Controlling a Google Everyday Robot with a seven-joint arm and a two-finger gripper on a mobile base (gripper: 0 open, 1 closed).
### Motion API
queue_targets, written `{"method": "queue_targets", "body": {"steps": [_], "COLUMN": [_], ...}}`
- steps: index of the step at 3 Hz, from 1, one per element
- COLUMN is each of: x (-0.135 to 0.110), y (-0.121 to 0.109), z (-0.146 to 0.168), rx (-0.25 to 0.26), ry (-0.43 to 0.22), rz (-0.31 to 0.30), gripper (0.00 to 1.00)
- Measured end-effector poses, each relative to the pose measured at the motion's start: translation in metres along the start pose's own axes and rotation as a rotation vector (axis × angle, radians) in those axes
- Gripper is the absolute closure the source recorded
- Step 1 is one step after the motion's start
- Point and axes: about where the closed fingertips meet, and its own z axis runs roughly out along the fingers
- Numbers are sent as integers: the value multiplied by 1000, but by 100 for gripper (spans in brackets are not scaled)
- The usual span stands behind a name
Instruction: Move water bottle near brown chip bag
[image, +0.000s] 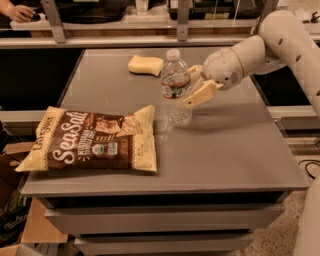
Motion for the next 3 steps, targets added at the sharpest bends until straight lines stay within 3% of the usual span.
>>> {"method": "queue_targets", "body": {"steps": [2,3], "x": [-5,-23], "y": [3,15], "z": [7,26], "rx": [-19,-69], "ry": [2,15], "rz": [-9,-54], "gripper": [100,100]}}
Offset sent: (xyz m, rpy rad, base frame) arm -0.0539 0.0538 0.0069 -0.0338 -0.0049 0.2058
